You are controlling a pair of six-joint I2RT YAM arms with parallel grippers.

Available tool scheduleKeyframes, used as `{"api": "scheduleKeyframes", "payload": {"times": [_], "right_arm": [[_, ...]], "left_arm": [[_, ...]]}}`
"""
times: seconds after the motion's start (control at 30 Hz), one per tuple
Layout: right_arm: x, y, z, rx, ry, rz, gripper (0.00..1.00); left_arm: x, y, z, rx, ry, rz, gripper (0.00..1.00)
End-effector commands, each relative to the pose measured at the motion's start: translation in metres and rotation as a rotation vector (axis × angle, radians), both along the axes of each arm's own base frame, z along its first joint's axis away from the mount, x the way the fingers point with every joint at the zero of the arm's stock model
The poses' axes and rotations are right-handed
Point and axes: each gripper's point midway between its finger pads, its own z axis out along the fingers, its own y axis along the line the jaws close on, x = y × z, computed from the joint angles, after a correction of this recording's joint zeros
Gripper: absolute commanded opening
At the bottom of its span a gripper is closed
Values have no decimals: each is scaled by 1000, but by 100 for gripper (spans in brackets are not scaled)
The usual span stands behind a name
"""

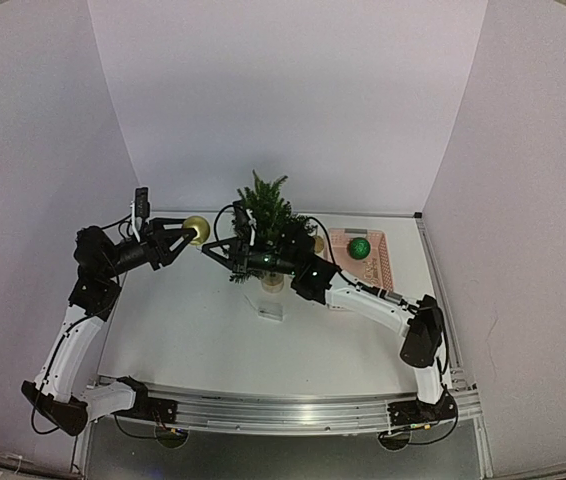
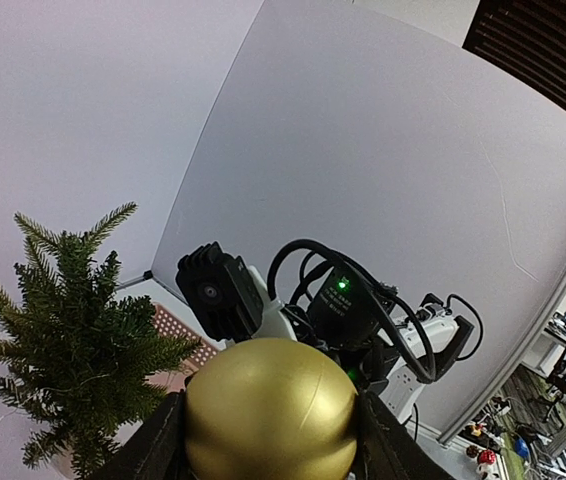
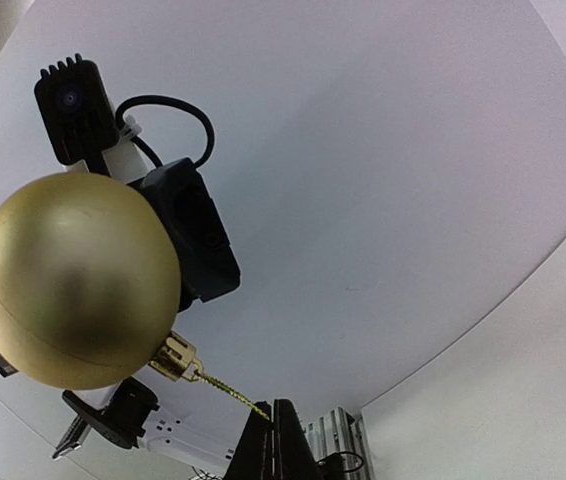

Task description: Decorate the small christmas tree

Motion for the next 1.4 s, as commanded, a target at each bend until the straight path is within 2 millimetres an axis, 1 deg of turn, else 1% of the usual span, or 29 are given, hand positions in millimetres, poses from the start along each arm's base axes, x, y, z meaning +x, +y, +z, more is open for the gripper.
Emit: {"api": "scheduleKeyframes", "payload": {"times": [0.0,0.1,0.2,0.33,0.47,0.57,0.63,0.67,0.7,0.77,0.83,0.87,0.93,1.03,1.13,1.23,1.3,1.37], "right_arm": [[6,-6,13,44,-11,-25,0],[8,-11,14,43,-13,-43,0],[8,-16,12,35,-13,-64,0],[8,-25,7,3,3,-98,0],[5,-31,-5,-93,17,-135,0],[-3,-31,-15,-178,6,-152,0],[-4,-33,-20,-207,8,-155,0],[-4,-35,-23,-223,10,-163,0],[-4,-38,-25,-246,12,-171,0],[-4,-40,-30,-313,1,-176,0],[-8,-42,-43,-402,1,-168,0],[-11,-43,-46,-435,-11,-157,0],[-20,-44,-48,-471,-26,-119,0],[-34,-47,-48,-504,-38,-65,0],[-46,-48,-50,-538,-41,-4,0],[-61,-47,-54,-571,-36,66,0],[-67,-48,-54,-582,-27,92,0],[-73,-49,-56,-597,-21,105,0]], "left_arm": [[-6,2,10,-9,-66,-2,0],[-4,2,9,-6,-55,7,0],[-1,3,3,4,-24,20,0],[5,9,-4,7,7,71,0],[13,20,-22,29,72,140,0],[16,25,-37,40,111,173,4],[15,26,-46,49,133,177,9],[15,26,-50,53,141,176,15],[14,26,-53,59,147,177,22],[13,28,-60,79,150,187,43],[12,32,-62,106,131,211,66],[12,35,-62,120,114,226,74],[9,38,-60,156,65,238,85],[1,37,-60,203,14,215,96],[-13,31,-67,246,-21,137,99],[-30,20,-80,322,-96,5,91],[-35,18,-93,393,-134,-44,84],[-37,17,-106,446,-147,-82,79]]}}
